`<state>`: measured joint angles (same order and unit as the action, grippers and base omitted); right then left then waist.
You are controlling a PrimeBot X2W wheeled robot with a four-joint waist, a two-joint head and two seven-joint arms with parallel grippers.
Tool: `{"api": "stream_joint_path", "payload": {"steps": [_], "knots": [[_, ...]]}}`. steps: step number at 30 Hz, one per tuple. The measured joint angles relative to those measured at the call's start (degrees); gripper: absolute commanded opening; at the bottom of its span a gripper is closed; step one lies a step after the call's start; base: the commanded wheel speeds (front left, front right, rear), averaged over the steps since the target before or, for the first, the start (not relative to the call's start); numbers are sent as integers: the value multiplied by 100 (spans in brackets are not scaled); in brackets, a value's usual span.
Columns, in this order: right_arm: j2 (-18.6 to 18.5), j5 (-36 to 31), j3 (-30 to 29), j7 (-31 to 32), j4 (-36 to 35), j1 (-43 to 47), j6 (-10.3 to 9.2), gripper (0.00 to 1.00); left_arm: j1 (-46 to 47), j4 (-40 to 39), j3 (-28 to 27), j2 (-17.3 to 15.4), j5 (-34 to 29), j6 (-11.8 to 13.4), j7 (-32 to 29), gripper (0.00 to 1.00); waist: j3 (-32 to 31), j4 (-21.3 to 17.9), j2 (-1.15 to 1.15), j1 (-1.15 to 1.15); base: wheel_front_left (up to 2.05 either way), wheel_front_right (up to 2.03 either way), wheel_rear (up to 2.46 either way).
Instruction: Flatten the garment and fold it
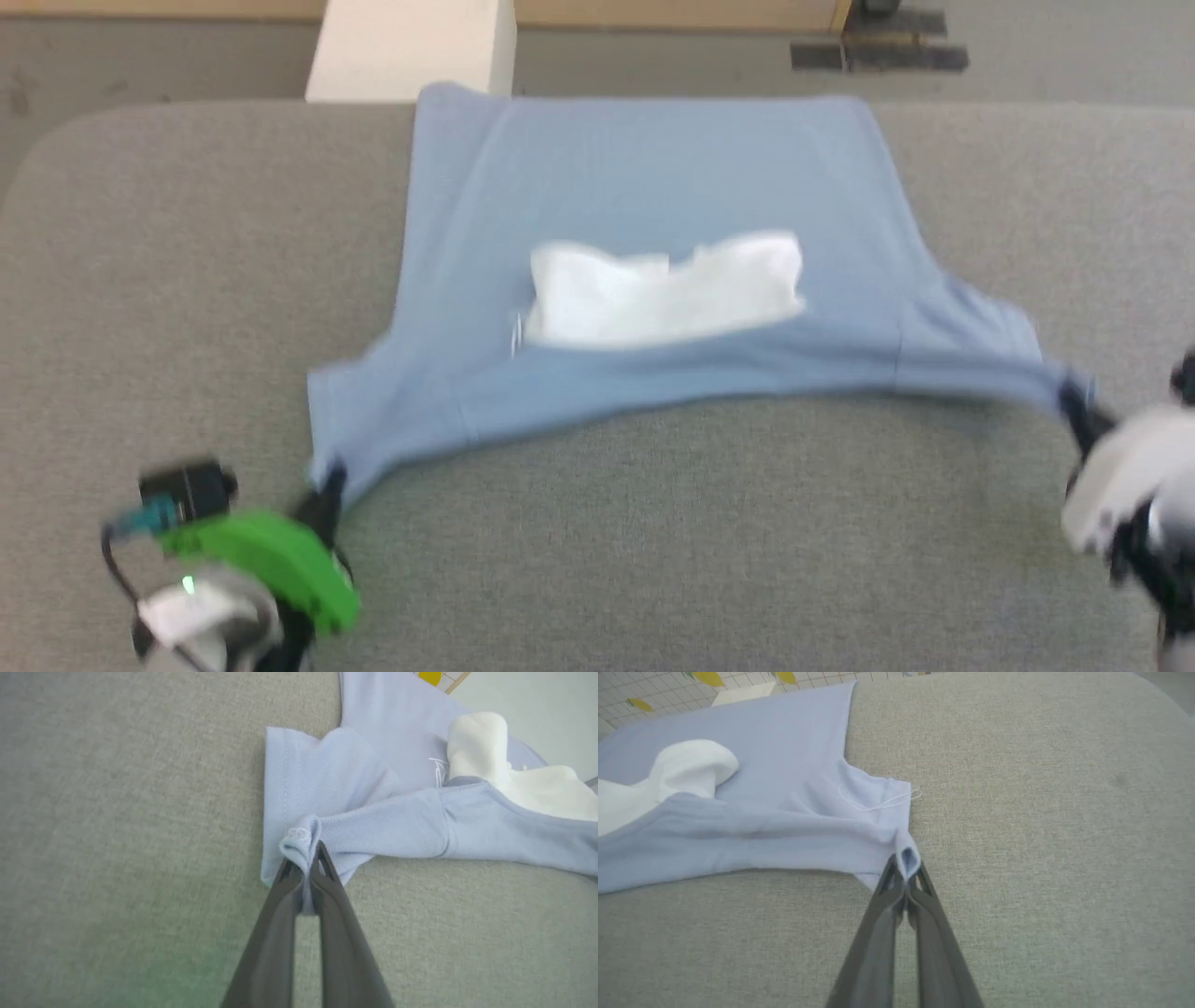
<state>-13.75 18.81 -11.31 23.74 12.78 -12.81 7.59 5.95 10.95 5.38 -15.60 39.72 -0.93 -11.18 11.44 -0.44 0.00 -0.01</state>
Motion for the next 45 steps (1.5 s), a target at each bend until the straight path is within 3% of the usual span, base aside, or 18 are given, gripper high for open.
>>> {"api": "stream_joint_path", "payload": {"steps": [9, 16, 23, 24, 25, 26, 31, 36, 41, 45], "knots": [[1005, -372, -942, 1352, -1256, 1783, 0, 0, -1607, -702, -105, 140, 314, 556, -505, 0, -648, 86, 0, 0, 0, 0, 0], [1094, -301, -1383, 2007, -1315, 2377, 0, 0, -2096, -804, -165, 162, 420, 764, -536, 0, -896, 157, 0, 0, 0, 0, 0], [1082, 12, -1274, 1764, -661, 2480, 0, 0, -2137, -845, -188, 298, 423, 749, -247, 0, -856, 161, 0, 0, 0, 0, 0], [1072, 55, -1239, 1660, -591, 2469, 0, 14, -2133, -856, -191, 320, 426, 728, -200, 0, -848, 158, 0, 0, 0, 0, 0], [1059, 74, -1177, 1538, -545, 2468, -1, 49, -2125, -861, -190, 335, 442, 693, -162, 0, -840, 157, 0, 0, 0, 0, 0], [1054, 97, -1128, 1457, -519, 2466, -1, 100, -2115, -864, -189, 345, 446, 675, -126, 0, -835, 156, 0, 0, 0, 0, 0], [1077, 171, -1033, 970, -599, 2382, -1, 100, -2086, -860, -158, 350, 456, 617, -37, 0, -810, 174, 0, 0, 0, 0, 0], [1087, 82, -1047, 280, -1123, 1973, -1, 100, -2025, -921, -69, 342, 411, 552, -29, 0, -757, 267, 0, 0, 0, 0, 0], [1085, -242, -1067, -530, -1432, 1159, -1, 100, -1817, -1004, 14, 345, 380, 499, 26, 0, -629, 443, 0, 0, 0, 0, 0], [879, -479, -975, -975, -1238, 218, -1, 100, -1617, -1068, 112, 378, 334, 444, 80, 0, -427, 589, 0, 0, 0, 0, 0]]}}
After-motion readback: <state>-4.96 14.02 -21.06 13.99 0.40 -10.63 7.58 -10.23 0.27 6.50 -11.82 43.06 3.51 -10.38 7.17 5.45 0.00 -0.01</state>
